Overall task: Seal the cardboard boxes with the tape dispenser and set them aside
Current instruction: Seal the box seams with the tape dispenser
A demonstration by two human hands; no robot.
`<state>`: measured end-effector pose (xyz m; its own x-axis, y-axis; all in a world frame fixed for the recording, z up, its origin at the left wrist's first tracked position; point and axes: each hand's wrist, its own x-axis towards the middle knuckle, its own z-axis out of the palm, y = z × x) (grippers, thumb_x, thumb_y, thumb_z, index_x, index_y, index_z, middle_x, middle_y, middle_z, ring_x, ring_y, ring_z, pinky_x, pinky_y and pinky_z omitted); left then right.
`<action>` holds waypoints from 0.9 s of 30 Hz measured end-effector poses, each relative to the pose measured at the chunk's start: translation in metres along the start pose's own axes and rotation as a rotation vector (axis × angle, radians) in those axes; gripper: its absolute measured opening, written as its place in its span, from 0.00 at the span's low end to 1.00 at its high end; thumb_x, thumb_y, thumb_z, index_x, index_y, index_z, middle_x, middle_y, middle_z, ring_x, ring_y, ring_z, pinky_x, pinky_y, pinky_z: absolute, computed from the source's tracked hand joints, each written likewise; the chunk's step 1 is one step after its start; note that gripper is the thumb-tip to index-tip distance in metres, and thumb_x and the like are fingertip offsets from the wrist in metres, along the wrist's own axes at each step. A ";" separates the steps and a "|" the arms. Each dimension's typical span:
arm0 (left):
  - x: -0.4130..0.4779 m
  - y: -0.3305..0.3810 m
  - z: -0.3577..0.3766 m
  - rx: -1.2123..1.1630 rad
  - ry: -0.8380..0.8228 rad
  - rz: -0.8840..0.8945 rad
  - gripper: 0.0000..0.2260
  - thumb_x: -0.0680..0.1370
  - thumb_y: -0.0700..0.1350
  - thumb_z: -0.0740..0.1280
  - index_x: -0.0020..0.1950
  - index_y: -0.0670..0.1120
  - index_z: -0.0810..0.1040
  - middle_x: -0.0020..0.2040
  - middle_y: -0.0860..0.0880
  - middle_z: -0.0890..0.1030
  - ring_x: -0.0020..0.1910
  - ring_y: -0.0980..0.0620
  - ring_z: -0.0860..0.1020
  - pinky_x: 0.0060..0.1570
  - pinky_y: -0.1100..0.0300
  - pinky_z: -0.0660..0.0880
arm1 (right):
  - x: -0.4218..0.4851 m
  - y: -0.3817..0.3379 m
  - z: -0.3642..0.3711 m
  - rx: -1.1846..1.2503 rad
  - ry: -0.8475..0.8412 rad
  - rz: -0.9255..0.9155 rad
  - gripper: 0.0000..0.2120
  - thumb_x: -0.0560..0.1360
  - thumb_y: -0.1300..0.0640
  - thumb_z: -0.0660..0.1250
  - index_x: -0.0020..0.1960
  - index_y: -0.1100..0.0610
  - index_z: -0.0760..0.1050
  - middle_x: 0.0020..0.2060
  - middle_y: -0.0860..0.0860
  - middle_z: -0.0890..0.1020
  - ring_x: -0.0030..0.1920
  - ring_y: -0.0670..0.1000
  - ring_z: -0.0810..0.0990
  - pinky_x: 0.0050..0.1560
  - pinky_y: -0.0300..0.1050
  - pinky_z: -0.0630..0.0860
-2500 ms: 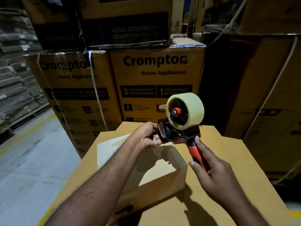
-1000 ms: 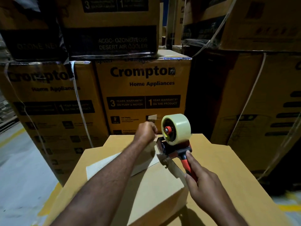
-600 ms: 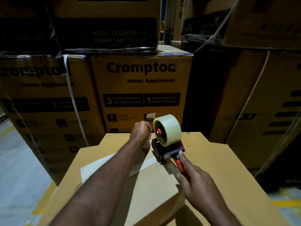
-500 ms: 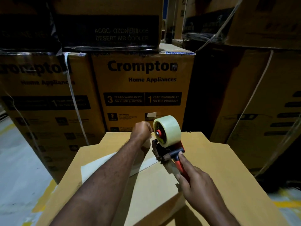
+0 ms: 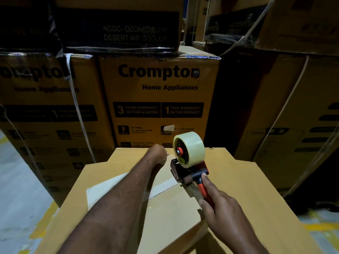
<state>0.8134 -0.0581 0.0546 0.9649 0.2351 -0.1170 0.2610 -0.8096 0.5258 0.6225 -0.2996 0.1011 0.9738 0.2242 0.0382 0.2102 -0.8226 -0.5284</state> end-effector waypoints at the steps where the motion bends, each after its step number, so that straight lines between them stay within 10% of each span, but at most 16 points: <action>1: 0.000 -0.003 0.000 0.023 0.013 -0.013 0.10 0.81 0.50 0.69 0.55 0.44 0.81 0.50 0.46 0.82 0.50 0.48 0.80 0.50 0.53 0.80 | 0.001 -0.001 -0.002 0.001 0.000 0.006 0.36 0.82 0.45 0.61 0.79 0.34 0.41 0.66 0.43 0.76 0.62 0.46 0.75 0.59 0.40 0.73; 5: -0.007 -0.001 -0.006 0.136 0.291 0.080 0.09 0.79 0.53 0.70 0.51 0.48 0.81 0.43 0.52 0.81 0.42 0.52 0.80 0.45 0.54 0.80 | 0.008 -0.004 -0.010 0.008 -0.009 0.053 0.35 0.82 0.46 0.62 0.80 0.36 0.45 0.65 0.45 0.77 0.60 0.47 0.77 0.59 0.42 0.75; 10: -0.021 -0.001 0.007 0.189 0.014 0.201 0.13 0.83 0.53 0.61 0.51 0.48 0.82 0.47 0.49 0.83 0.46 0.46 0.80 0.43 0.55 0.76 | 0.012 -0.007 -0.015 0.003 -0.045 0.076 0.34 0.82 0.47 0.62 0.79 0.35 0.45 0.67 0.48 0.77 0.61 0.50 0.77 0.59 0.45 0.76; 27: -0.018 -0.006 0.016 0.252 -0.044 0.123 0.25 0.85 0.60 0.46 0.64 0.47 0.76 0.60 0.44 0.80 0.59 0.43 0.77 0.61 0.47 0.74 | -0.038 0.008 -0.036 -0.065 -0.133 0.099 0.35 0.82 0.46 0.61 0.78 0.33 0.40 0.60 0.47 0.79 0.51 0.46 0.76 0.51 0.40 0.73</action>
<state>0.7952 -0.0655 0.0399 0.9886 0.1082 -0.1045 0.1360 -0.9399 0.3132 0.5900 -0.3332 0.1259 0.9708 0.2038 -0.1263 0.1228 -0.8753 -0.4678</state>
